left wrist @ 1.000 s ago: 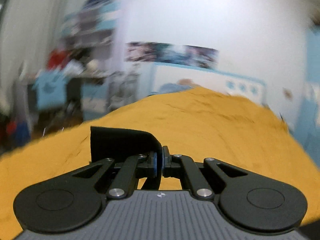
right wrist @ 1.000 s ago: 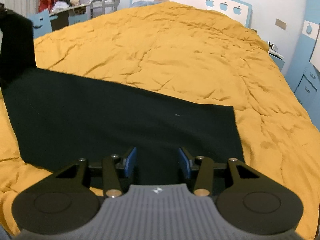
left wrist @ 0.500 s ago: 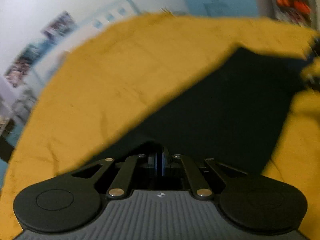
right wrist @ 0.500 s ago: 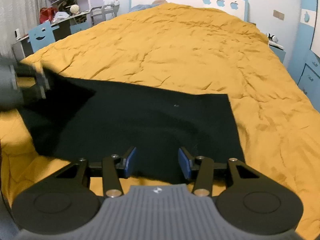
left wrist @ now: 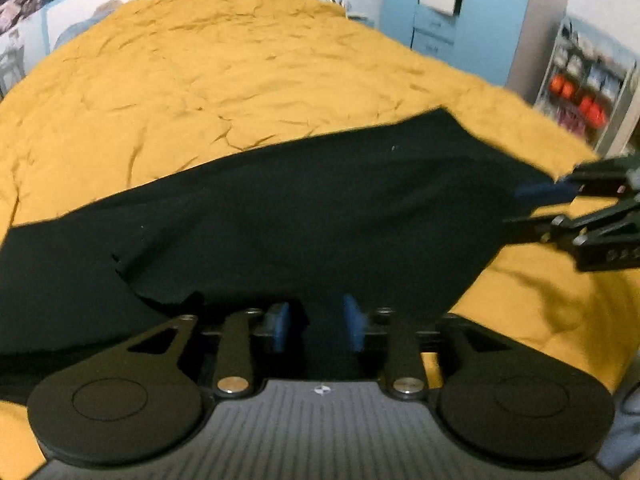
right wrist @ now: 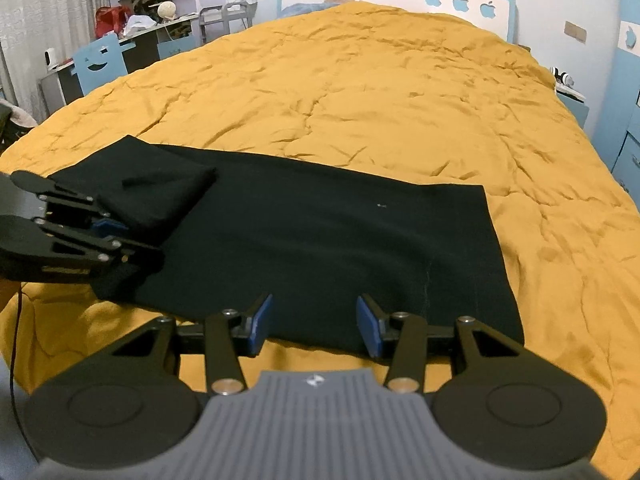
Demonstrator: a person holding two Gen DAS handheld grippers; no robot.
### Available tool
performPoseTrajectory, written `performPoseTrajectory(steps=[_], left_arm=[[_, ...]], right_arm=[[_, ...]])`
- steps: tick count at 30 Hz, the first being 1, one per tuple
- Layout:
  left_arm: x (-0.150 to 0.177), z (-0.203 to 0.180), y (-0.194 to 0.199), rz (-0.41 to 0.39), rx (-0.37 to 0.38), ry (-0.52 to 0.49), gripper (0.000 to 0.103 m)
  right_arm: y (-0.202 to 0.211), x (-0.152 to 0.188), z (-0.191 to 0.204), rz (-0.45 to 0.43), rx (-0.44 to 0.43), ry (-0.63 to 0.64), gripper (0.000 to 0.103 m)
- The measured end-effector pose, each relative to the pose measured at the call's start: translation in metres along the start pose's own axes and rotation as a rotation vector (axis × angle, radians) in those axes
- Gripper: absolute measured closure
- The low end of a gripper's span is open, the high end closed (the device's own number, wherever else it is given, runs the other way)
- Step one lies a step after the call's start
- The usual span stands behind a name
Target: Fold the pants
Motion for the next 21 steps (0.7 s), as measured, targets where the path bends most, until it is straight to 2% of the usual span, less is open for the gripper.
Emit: performPoseTrajectory(steps=[3, 6, 8, 10, 12, 17, 20, 21], left_arm=[[-0.001, 0.004, 0.017, -0.034, 0.021, 0.078, 0.058], [-0.005, 0.018, 0.045, -0.080, 0.070, 0.195, 0.046], [-0.014, 0.033, 0.061, -0.108, 0.091, 0.265, 0.044], [-0.026, 0.054, 0.067, -0.144, 0.040, 0.313, 0.042], [-0.038, 0.073, 0.059, -0.161, -0.021, 0.353, 0.042], [-0.047, 0.109, 0.013, -0.103, -0.116, 0.409, 0.041], [-0.045, 0.118, -0.004, -0.084, -0.109, 0.430, 0.042], [-0.043, 0.118, -0.005, -0.081, -0.092, 0.433, 0.046]], right_arm=[[0.001, -0.002, 0.001, -0.003, -0.004, 0.007, 0.060], [0.002, -0.003, 0.001, -0.005, -0.006, 0.014, 0.059], [-0.001, -0.004, 0.001, -0.005, -0.010, 0.009, 0.059], [-0.005, -0.007, 0.000, -0.003, -0.012, 0.004, 0.059], [-0.010, -0.011, 0.001, 0.000, -0.007, 0.008, 0.059], [-0.020, -0.018, 0.005, 0.010, -0.016, 0.016, 0.059], [-0.025, -0.018, 0.003, 0.024, -0.012, 0.018, 0.059], [-0.028, -0.018, 0.001, 0.032, -0.006, 0.014, 0.059]])
Point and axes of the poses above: each gripper's, at about its wrist camera, not at the fingertips, and y roughly against the way its jaws point, z to its left, x to its underside, the point moved 8 cm from there along -y, roughly the way its jaws point, and after that the axes turned 13 degrees about y, right-handed, at the moved point
